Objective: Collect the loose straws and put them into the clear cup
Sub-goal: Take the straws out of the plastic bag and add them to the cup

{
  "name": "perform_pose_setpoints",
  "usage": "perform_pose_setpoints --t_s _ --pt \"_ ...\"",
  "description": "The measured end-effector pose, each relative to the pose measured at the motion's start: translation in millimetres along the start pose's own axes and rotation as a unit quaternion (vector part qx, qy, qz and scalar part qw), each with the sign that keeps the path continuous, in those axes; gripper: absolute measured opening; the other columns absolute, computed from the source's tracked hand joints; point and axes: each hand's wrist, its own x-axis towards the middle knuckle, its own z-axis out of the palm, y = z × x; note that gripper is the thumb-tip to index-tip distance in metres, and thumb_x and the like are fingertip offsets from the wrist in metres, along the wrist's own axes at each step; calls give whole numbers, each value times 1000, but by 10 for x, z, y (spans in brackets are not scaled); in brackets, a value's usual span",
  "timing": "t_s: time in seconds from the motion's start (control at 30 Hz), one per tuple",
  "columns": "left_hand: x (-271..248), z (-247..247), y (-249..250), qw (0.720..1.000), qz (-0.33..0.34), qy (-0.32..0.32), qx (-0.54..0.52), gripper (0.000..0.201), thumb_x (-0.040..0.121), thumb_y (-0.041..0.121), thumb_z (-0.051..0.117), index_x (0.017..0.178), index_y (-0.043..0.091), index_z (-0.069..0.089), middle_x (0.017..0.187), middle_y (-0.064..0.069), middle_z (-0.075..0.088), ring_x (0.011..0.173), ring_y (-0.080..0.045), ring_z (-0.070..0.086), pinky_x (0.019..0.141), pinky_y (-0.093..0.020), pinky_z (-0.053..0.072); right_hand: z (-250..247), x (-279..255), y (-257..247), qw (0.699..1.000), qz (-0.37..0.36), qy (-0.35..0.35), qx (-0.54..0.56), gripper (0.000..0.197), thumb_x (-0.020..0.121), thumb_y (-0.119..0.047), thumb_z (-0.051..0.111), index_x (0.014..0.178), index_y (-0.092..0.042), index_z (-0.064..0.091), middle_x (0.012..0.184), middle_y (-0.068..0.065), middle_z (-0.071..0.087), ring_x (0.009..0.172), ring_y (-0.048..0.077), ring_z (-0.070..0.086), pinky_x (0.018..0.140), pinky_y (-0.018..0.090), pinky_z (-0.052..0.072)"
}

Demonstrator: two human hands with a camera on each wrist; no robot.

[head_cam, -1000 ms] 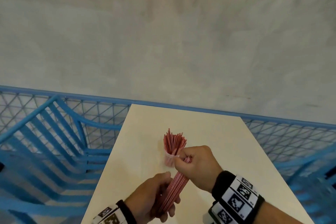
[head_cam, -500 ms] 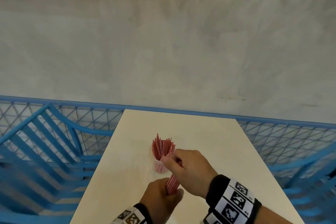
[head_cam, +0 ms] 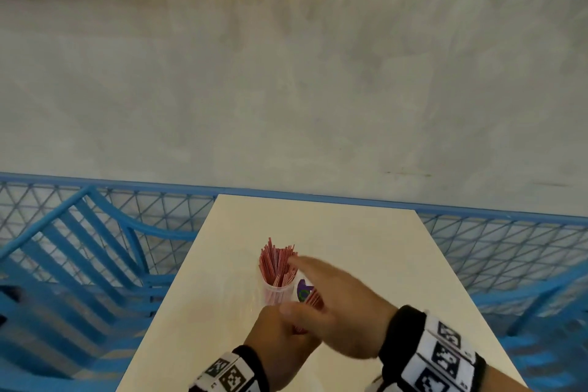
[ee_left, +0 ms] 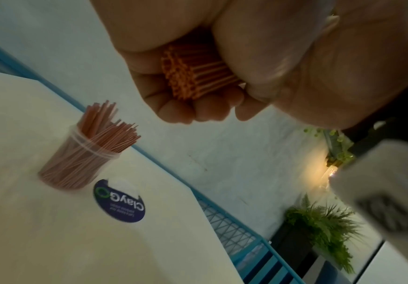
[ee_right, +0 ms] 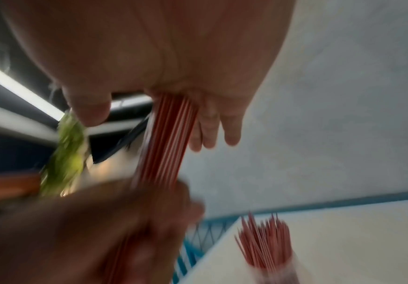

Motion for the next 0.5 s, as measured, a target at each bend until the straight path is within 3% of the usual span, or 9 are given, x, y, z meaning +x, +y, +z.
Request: perform_pose_setpoints --t_s 0.07,0.1,0.2,0.27,0.33,0.4,0.43,0.47,0.5 --pt "25 23 48 999 -18 -27 -12 17 91 23 54 92 19 70 80 4 67 81 -12 64 82 -31 57 113 7 -2 998 14 -65 -5 70 89 -66 32 148 -35 11 158 -15 16 144 10 18 118 35 20" --pt "30 28 62 999 -22 -22 -34 15 91 22 55 94 21 70 79 7 68 83 -12 65 83 -34 57 136 9 -10 997 18 -75 5 70 90 -67 29 149 -35 9 158 -15 13 146 10 14 119 36 17" --pt "21 36 86 998 -5 -12 -69 10 85 23 62 76 22 66 61 6 64 62 -10 61 62 -27 53 90 7 -4 998 12 -51 40 69 88 -71 20 148 -39 7 158 -18 11 145 7 10 120 38 12" --pt "31 -35 119 997 -31 -3 -75 31 85 17 63 55 18 55 46 6 50 46 -12 46 50 -24 41 -33 4 18 990 -2 30 138 69 87 -69 22 148 -37 15 156 -17 19 142 2 16 120 35 12" --pt "68 -191 213 994 -53 38 -89 41 88 15 62 49 19 51 42 6 48 38 -10 40 45 -20 37 -180 18 80 934 20 167 315 64 87 -65 27 143 -33 34 150 -14 36 138 -2 28 120 34 19" --pt "129 -385 355 986 -36 84 -136 38 91 16 59 53 15 53 46 2 50 39 -11 42 44 -21 38 -241 22 188 811 88 237 528 57 92 -61 31 130 -22 51 134 -4 57 126 7 49 114 40 32" --pt "159 -472 436 980 -20 107 -167 37 91 15 57 55 12 53 49 -1 50 41 -13 42 45 -22 38 -218 16 224 758 136 211 601 59 93 -60 34 124 -14 55 124 4 64 116 14 58 107 42 41" --pt "189 -538 499 973 -2 126 -194 35 91 15 57 56 11 53 52 -5 51 43 -15 44 44 -23 39 -145 -3 235 733 177 166 636 61 93 -58 37 118 -7 58 116 13 68 105 21 64 98 43 48" --pt "221 -584 550 966 12 141 -214 33 90 15 57 58 10 54 55 -8 52 44 -17 45 44 -24 40 -50 -19 216 725 204 116 648 60 93 -55 40 113 -1 59 109 19 70 93 26 67 88 43 52"
